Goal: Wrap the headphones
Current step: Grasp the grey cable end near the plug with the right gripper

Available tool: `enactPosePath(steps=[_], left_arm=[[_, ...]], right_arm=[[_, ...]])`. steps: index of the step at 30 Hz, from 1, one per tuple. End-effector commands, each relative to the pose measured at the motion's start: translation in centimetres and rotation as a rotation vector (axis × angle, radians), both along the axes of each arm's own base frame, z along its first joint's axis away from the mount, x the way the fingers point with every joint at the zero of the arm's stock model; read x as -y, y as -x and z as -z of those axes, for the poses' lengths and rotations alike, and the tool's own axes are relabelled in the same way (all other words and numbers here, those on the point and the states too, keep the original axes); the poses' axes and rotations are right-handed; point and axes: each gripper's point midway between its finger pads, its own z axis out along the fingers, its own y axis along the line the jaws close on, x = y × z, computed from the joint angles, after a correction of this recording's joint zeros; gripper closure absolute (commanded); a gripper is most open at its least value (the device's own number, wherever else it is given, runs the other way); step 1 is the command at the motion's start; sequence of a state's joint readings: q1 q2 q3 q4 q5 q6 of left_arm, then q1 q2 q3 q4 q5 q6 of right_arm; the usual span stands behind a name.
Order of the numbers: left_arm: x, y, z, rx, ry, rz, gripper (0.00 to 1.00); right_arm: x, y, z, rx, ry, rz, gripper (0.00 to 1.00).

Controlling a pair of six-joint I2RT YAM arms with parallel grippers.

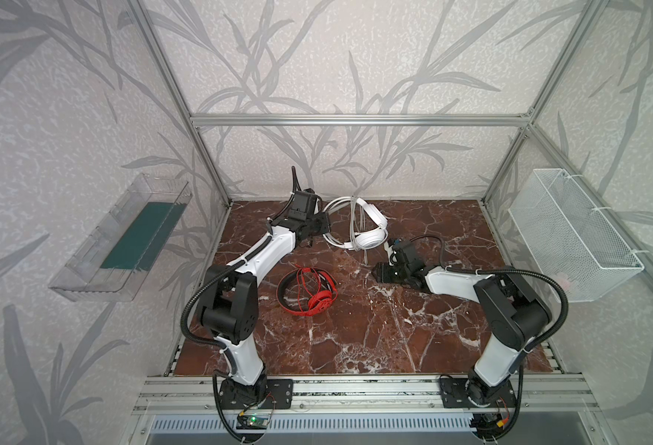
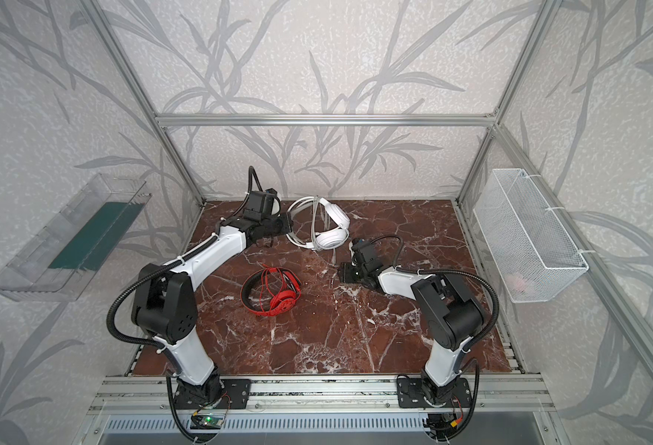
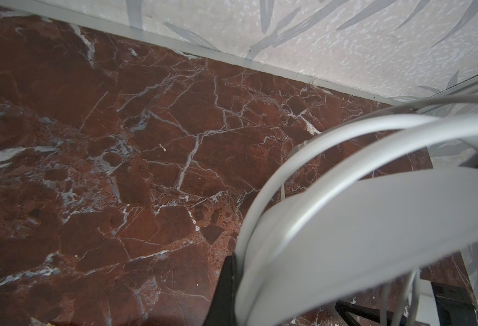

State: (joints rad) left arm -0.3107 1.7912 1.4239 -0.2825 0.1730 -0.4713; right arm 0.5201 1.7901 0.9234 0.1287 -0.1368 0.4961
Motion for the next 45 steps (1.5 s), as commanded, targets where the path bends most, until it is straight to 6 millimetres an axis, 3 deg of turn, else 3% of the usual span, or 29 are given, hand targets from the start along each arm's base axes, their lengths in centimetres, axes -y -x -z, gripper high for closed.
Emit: enactPosePath(steps=[1, 9, 19, 26, 36, 45], left_arm=[[-0.2, -1.3, -1.1, 0.036, 0.083, -0.051, 1.0], [-1.2, -2.0, 0.2, -0.001, 0.099, -0.076, 1.0], [-1.5, -2.1, 1.4, -0.04, 0.125, -0.069, 1.0], [-2.0, -2.1, 1.5, -0.044, 0.133, -0.084, 1.0], [-2.4, -2.0, 1.5, -0.043, 0.167, -0.096, 1.0], [-2.8, -2.1, 1.8, -0.056, 0.225, -0.113, 1.0]], right_arm=[[-0.5, -2.2, -0.2, 0.055, 0.038, 0.001, 0.41], [-1.9, -4.3, 0.5, 0.087, 0.033, 0.0, 0.42], [-3.3, -6.0, 0.0, 0.017, -0.118, 0.065, 0.42], [-2.9, -7.6, 1.5, -0.093, -0.049, 0.163, 0.42], [-2.6, -7.5, 4.8, -0.266, 0.018, 0.266, 0.49], [-2.6, -6.5, 6.7, -0.312, 0.145, 0.221, 0.54]])
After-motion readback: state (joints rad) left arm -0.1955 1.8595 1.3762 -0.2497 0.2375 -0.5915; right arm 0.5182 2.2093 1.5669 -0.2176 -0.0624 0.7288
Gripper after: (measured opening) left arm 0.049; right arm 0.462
